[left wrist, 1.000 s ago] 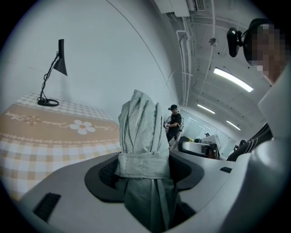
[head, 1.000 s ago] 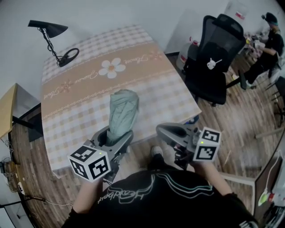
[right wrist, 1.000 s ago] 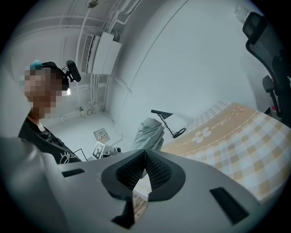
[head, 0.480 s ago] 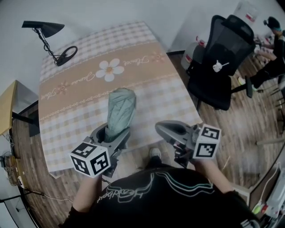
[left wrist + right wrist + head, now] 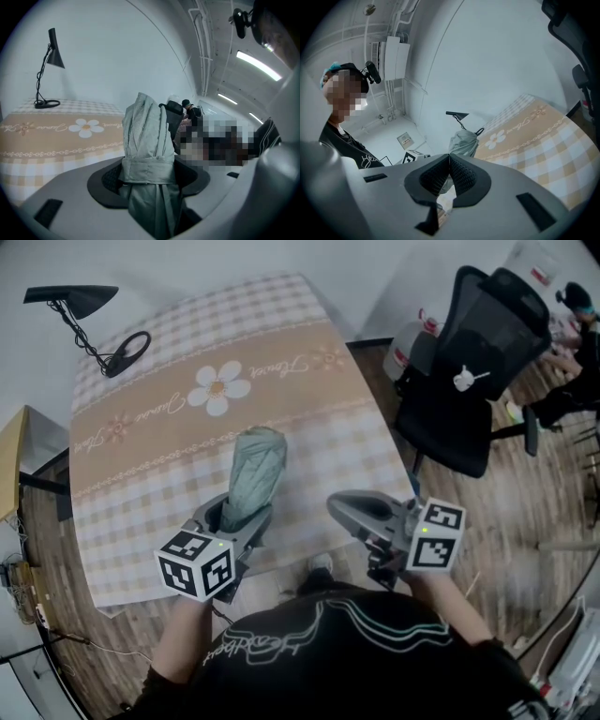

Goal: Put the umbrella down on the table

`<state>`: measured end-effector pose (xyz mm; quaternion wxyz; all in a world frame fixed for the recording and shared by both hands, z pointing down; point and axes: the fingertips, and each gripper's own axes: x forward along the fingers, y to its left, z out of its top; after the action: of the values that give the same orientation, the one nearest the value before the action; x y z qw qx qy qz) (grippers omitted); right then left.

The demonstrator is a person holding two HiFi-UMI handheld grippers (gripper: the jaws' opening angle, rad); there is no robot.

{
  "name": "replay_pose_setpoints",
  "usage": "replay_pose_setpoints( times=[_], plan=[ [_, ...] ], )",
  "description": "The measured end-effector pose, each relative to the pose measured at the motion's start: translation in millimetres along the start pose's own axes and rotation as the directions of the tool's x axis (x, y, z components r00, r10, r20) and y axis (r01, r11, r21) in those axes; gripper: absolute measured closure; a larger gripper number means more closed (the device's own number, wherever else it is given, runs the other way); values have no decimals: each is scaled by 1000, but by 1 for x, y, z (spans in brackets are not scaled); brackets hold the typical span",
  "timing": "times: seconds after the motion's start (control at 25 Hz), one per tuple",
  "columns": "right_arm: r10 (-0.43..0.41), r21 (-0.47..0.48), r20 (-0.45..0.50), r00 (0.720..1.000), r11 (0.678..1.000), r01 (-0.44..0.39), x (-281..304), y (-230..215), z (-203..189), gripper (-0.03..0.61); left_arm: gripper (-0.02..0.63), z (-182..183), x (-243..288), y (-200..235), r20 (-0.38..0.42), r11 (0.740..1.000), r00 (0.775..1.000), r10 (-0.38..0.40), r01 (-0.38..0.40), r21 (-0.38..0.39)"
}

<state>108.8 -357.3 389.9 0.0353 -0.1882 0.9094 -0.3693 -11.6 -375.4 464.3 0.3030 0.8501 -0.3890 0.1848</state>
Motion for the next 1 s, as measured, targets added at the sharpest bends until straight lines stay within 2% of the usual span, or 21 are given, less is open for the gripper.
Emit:
replay_pose_setpoints(
  times=[0.48,1.0],
  plan=[
    [6,27,-46,999,1000,-5,3,-42,14,566,350,-23,57,34,-89,998,994,66,-65,16],
    [11,35,-81,997,999,-9,3,-76,19,565,348,-62,102,59,-199,988,969,149,-139,66]
  ],
)
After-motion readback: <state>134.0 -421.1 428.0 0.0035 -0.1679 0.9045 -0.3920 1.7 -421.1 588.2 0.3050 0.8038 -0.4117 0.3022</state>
